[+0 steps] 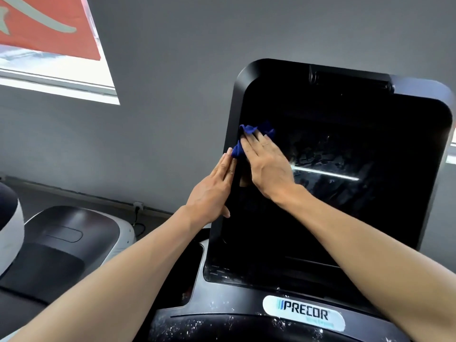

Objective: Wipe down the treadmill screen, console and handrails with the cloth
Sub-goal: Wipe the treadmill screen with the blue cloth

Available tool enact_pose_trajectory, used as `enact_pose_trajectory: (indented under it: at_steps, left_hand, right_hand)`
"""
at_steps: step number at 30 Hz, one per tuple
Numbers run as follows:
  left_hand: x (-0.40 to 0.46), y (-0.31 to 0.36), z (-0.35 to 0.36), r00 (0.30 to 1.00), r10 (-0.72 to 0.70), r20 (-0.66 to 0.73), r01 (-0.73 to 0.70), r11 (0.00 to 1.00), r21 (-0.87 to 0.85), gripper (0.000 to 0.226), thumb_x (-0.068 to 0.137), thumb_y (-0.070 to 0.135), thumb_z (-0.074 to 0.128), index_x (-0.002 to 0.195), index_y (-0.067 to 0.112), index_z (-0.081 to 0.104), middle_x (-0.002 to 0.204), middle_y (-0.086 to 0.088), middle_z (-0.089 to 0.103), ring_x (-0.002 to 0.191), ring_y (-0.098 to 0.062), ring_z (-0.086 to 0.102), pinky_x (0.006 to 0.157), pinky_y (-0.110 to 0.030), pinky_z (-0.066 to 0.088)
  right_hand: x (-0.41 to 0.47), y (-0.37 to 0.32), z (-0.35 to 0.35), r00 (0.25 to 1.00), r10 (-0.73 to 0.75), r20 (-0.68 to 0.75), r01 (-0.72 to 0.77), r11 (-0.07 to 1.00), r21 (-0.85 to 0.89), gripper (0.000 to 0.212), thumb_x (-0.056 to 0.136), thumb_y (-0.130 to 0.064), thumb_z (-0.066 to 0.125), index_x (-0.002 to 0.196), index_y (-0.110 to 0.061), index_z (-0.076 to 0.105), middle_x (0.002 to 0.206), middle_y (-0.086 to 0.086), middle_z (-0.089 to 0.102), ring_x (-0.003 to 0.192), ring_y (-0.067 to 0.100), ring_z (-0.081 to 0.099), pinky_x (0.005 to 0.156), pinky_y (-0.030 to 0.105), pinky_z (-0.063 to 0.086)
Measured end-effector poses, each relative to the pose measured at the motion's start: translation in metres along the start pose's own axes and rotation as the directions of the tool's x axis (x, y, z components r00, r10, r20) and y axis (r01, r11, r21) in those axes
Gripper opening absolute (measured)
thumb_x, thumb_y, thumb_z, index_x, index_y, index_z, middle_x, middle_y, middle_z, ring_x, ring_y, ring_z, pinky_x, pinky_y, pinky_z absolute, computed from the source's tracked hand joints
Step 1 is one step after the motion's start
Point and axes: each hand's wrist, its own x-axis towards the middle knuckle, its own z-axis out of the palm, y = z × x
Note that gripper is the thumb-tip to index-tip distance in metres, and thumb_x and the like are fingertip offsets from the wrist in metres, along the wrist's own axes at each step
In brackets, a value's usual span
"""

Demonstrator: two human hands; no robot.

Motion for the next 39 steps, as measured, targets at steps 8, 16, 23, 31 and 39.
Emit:
enact_pose_trajectory:
  at_steps: [8,16,23,31,39]
  left_hand:
    - [0.000,0.003,-0.003,0.999,-0.011,0.034,0.009,0.999,0.050,0.155,0.058,0.032,0.097,0.155,0.008,-0.021,0.161,-0.003,-0.036,0.151,-0.012,-0.024,0.119,-0.021,0.027]
    - [0.000,0.006,-0.007,0.998,-0.022,0.056,0.018,0.997,0.081,0.152,0.059,0.036,0.095,0.157,0.005,-0.018,0.159,-0.004,-0.038,0.148,-0.011,-0.026,0.118,-0.022,0.029]
    - [0.001,0.010,-0.008,0.998,-0.032,0.055,0.024,0.990,0.136,0.152,0.058,0.034,0.096,0.156,0.002,-0.016,0.162,-0.009,-0.034,0.149,-0.013,-0.025,0.117,-0.019,0.023]
    - [0.001,0.018,-0.008,0.995,-0.084,0.061,0.071,0.979,0.190,0.152,0.058,0.036,0.094,0.156,0.003,-0.017,0.162,-0.010,-0.034,0.149,-0.014,-0.024,0.121,-0.022,0.019]
    - [0.002,0.025,-0.008,0.988,-0.139,0.068,0.118,0.963,0.243,0.154,0.060,0.042,0.094,0.153,0.005,-0.024,0.158,-0.008,-0.040,0.144,-0.010,-0.027,0.118,-0.019,0.011]
  right_hand:
    - [0.016,-0.004,-0.005,0.994,0.093,-0.050,-0.091,0.995,0.031,0.061,0.092,-0.015,0.028,0.151,-0.005,0.039,0.160,0.010,0.033,0.150,0.026,0.027,0.124,0.038,0.020]
    - [0.033,0.038,-0.023,0.971,0.213,-0.111,-0.213,0.977,0.014,0.056,0.097,-0.009,0.044,0.152,-0.008,0.037,0.158,0.008,0.037,0.147,0.025,0.032,0.122,0.035,0.023]
    - [0.028,0.022,-0.014,0.999,0.020,-0.036,-0.021,0.999,-0.024,0.058,0.091,-0.016,0.031,0.145,-0.003,0.047,0.149,0.018,0.048,0.141,0.032,0.043,0.120,0.040,0.029]
    - [-0.004,0.028,-0.010,0.995,0.090,-0.034,-0.090,0.996,0.001,0.060,0.093,-0.012,0.027,0.151,-0.005,0.038,0.155,0.014,0.041,0.146,0.029,0.034,0.122,0.040,0.025]
    - [0.020,0.035,-0.018,0.952,0.290,-0.104,-0.291,0.957,0.006,0.061,0.093,-0.010,0.028,0.153,-0.002,0.032,0.158,0.015,0.035,0.148,0.030,0.030,0.123,0.041,0.022]
